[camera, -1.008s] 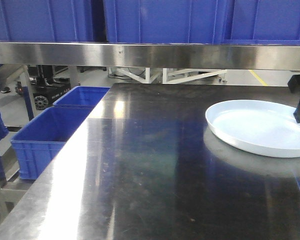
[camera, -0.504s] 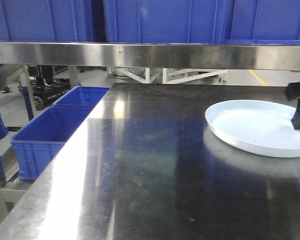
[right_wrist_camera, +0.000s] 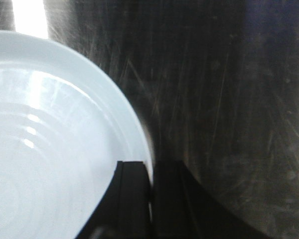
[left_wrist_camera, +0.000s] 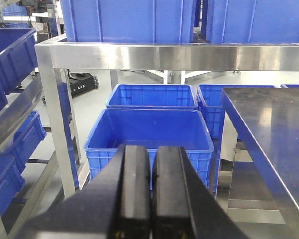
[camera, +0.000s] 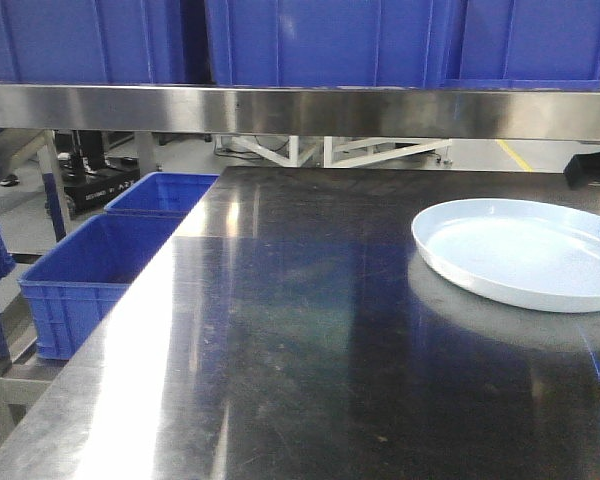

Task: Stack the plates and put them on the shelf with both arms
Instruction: 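Lift the white plate up off the table with the right gripper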

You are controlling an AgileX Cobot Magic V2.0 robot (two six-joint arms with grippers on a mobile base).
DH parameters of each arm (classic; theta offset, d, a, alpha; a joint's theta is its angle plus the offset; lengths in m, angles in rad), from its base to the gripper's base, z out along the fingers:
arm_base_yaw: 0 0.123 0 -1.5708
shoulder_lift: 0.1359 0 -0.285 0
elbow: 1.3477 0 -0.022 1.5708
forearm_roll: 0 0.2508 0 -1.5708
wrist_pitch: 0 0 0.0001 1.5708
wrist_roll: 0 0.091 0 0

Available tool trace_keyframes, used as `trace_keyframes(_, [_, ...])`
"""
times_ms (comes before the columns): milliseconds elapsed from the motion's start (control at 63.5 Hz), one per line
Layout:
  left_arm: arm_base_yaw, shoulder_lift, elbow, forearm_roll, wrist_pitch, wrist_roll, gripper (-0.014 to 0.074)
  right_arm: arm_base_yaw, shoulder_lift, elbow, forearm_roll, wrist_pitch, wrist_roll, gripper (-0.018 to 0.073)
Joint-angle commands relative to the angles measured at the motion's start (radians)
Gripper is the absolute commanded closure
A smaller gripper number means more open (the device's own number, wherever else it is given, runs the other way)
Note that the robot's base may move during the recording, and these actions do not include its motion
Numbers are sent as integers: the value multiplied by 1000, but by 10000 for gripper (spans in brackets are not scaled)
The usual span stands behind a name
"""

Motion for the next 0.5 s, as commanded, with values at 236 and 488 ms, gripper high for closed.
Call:
trace_keyframes(236, [-6,-19,23,-8,-86,-1,495,-8,-178,-27,60,-1,-8,503])
trace_keyframes(488, [-6,-19,23,-8,-86,-1,495,-8,-343,-27,67,67,-8,503])
